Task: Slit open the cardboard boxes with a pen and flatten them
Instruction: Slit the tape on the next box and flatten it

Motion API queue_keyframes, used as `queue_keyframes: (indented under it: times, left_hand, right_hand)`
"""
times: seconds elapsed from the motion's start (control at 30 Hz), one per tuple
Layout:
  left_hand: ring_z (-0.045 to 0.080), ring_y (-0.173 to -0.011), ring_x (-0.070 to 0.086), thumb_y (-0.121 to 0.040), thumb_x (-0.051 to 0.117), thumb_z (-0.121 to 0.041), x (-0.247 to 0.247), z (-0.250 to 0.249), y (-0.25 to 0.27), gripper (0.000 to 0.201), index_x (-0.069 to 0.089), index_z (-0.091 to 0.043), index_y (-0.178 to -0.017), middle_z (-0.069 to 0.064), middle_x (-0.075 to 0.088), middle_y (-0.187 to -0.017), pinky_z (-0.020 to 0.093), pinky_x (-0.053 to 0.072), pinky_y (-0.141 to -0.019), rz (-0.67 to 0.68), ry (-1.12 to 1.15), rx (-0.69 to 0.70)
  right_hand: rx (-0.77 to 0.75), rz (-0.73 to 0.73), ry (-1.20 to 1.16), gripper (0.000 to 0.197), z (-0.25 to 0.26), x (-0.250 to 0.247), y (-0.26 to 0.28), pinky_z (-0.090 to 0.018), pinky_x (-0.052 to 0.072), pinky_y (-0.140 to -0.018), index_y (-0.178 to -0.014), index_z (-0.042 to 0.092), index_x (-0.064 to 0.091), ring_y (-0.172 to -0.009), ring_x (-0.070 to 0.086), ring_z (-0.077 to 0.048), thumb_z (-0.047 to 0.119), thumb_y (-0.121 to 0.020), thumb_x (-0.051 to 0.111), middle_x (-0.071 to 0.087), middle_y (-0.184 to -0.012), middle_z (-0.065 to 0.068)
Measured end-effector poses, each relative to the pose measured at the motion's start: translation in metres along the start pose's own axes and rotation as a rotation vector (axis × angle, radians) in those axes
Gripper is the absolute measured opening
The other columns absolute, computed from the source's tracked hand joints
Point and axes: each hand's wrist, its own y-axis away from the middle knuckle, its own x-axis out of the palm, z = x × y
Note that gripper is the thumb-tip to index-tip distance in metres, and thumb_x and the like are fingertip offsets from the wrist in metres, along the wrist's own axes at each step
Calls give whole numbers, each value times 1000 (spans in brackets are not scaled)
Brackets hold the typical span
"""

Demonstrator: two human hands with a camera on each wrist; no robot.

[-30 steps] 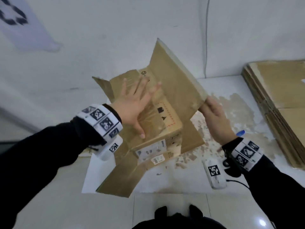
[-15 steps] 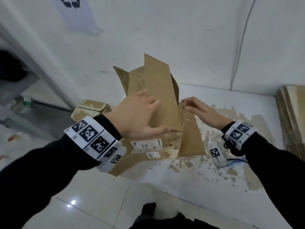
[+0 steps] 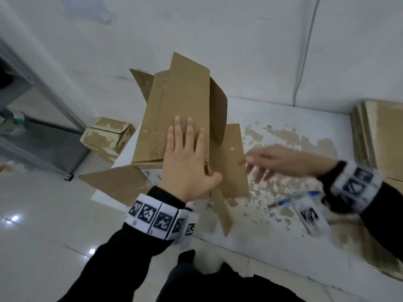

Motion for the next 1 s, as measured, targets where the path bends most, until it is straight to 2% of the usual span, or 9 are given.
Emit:
queue_keyframes:
  times: [0.2,0.27,0.4,0.5,0.6,0.77,0.87,0.93,1.0]
  left_hand:
    - [44,-143,-14,-73,27,-65,14,16,33,99,10,-9,-153,23,-4,-157,54,-4,-117,-4,63,80]
    - [42,-143,-15,-74,28,-64,17,23,38,98,9,-10,-153,22,-4,-158,54,-2,-117,-18,73,122]
    - [38,-145,-13,-73,35,-60,23,37,44,96,14,-10,-153,19,-1,-159,54,2,-118,-57,150,172]
    - [34,-147,-8,-70,41,-56,28,47,45,94,21,-11,-151,15,3,-160,50,2,-118,-117,218,217]
    - [31,-148,-3,-68,44,-53,34,50,41,92,28,-13,-150,12,9,-160,50,5,-118,-169,271,256]
    - [30,-148,4,-76,41,-52,42,33,14,79,37,-14,-146,12,17,-158,51,8,-118,-264,301,203]
    - [29,-147,6,-84,36,-56,49,19,-21,72,38,-17,-145,11,19,-158,49,4,-118,-290,305,148]
    - [30,-147,2,-88,30,-57,56,7,-50,70,35,-18,-146,11,15,-159,49,-2,-117,-279,321,108]
    - [30,-147,-2,-92,22,-54,67,-4,-76,68,33,-18,-148,12,11,-160,48,-7,-117,-252,341,116]
  right_hand:
    - [277,-277,62,89,4,-34,-110,-37,59,-68,-144,24,22,-81,67,-21,62,-75,64,53,-114,-3]
    - [265,-331,168,70,11,-25,-134,-39,58,-72,-134,17,35,-76,68,-24,63,-84,51,56,-109,-3]
    - [201,-409,338,24,-1,-30,-138,-38,54,-69,-106,10,49,-63,64,-27,27,-96,37,66,-78,-13]
    - [314,-364,87,16,-31,-62,-119,-35,55,-54,-104,5,50,-49,63,-22,16,-99,40,61,-65,-12]
    - [338,-525,-220,20,-64,-87,-103,-24,52,-43,-112,1,52,-48,62,-15,14,-99,44,65,-85,-23]
    - [250,-676,-413,57,-72,-36,-72,-35,52,-76,-143,11,28,-88,60,-24,32,-96,52,58,-114,-15]
    - [-10,-441,-564,66,-38,42,-32,-37,46,-98,-143,32,31,-116,56,-13,66,-87,39,54,-132,0]
    - [-107,-276,-709,50,-16,89,-17,-31,40,-103,-140,41,33,-127,46,-2,55,-93,35,47,-140,11]
    - [-105,-384,-818,43,-5,120,-23,-18,44,-97,-137,32,36,-119,49,9,29,-94,44,49,-133,17]
